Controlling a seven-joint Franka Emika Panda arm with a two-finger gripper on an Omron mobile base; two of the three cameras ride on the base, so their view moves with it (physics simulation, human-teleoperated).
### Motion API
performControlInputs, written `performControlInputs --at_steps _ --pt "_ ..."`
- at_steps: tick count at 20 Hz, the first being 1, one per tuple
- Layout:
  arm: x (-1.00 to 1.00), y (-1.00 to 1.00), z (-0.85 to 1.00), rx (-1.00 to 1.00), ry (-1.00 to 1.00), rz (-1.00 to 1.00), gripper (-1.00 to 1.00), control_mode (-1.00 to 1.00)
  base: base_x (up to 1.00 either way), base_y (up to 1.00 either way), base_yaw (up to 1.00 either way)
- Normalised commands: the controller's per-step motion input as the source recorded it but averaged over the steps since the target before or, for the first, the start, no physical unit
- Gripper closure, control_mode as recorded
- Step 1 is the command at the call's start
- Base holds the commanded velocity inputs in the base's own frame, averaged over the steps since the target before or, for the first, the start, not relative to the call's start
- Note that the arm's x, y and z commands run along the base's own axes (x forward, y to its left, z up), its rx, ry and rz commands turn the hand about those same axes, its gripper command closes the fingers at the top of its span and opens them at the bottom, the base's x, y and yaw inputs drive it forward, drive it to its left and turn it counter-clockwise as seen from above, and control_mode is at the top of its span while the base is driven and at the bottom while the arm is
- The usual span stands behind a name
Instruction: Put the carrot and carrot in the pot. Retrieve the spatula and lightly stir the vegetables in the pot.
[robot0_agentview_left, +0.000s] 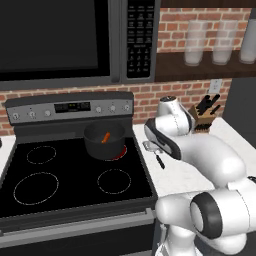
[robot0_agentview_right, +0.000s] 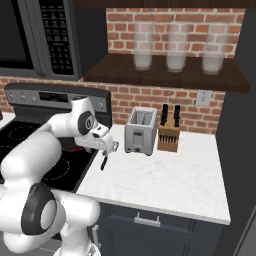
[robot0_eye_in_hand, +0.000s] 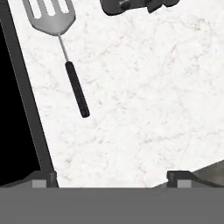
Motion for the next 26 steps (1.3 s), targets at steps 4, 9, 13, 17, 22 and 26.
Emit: performControlInputs --at_steps 4,9,13,17,22,26 --pt "0.51 0.00 -0.48 0.04 0.06 0.12 -1.00 -1.00 0.00 0.00 0.00" --pt "0.56 0.00 -0.41 0.01 0.10 0.06 -1.00 -1.00 0.00 0.00 0.00" --pt "0.49 0.00 -0.25 0.00 0.09 0.01 -1.00 -1.00 0.00 0.00 0.00" --pt "0.34 0.07 -0.22 0.00 0.07 0.00 -1.00 -1.00 0.00 0.00 0.00" --pt "0.12 0.00 -0.32 0.03 0.04 0.00 -1.00 -1.00 0.00 0.00 0.00" --pt "0.00 0.00 -0.36 0.05 0.00 0.00 -1.00 -1.00 0.00 0.00 0.00"
